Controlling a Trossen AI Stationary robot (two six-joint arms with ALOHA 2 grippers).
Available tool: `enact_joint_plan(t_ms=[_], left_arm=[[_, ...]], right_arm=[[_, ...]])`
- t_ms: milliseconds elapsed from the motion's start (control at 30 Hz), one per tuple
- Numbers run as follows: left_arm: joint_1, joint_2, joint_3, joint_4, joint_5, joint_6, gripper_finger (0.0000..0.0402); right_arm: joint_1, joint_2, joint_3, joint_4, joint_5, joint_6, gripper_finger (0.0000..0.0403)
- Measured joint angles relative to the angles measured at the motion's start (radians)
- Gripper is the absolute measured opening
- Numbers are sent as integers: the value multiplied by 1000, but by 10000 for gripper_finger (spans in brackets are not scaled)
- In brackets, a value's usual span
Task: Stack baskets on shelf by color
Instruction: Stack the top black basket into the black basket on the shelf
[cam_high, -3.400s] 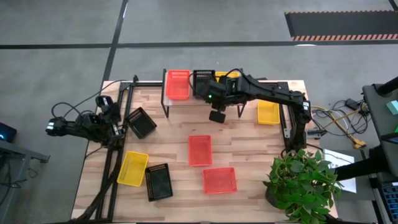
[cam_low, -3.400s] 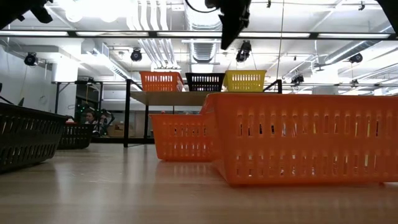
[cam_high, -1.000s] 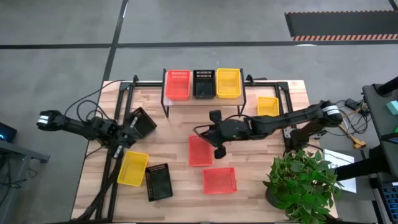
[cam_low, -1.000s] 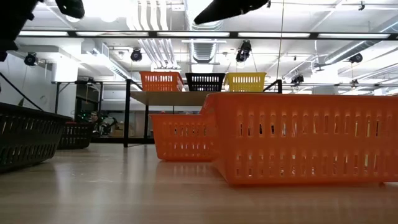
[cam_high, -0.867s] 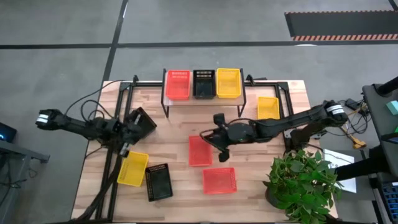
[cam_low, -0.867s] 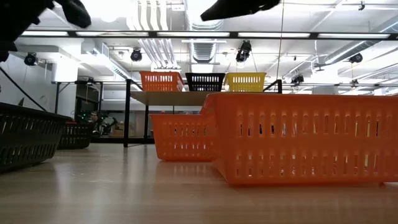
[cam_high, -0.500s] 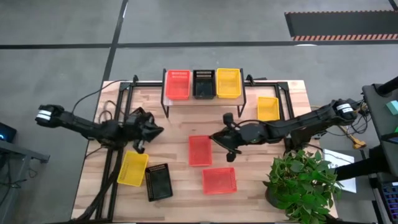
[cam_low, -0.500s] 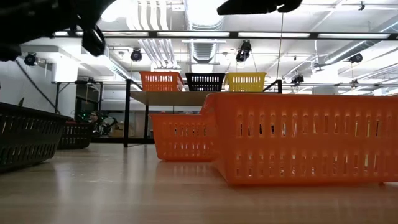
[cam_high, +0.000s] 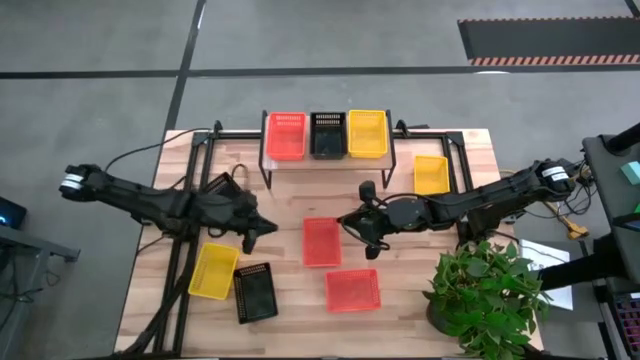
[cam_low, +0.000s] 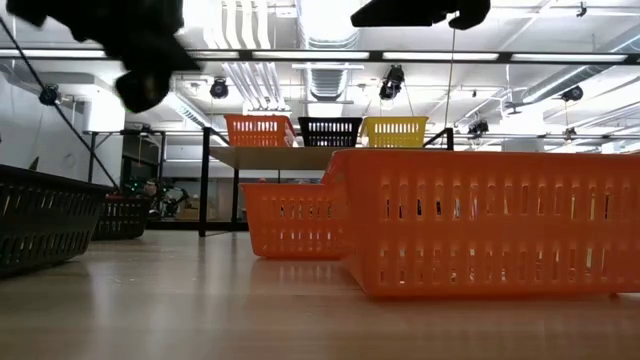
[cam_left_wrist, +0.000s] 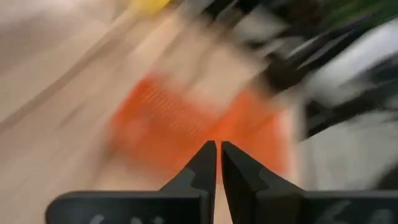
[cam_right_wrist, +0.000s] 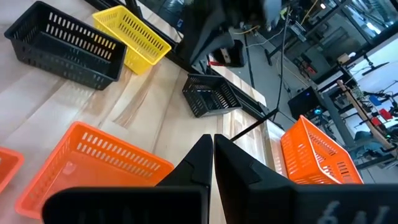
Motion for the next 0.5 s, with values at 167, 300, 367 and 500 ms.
enact_joint_plan(t_ms=[167,300,367,500], left_arm=[[3,116,177,-712,-102,-194,8],[3,200,202,-911,-104,-229,8],[4,231,196,-908,-101,-223,8],[16,283,194,-915,-96,-222,8]], right_arm=[[0,0,0,-5,0,-4,9],[0,0,0,-5,-1,-12,9],[0,0,0,-5,-2,-12,9],[0,0,0,-5,-2,-13,9]])
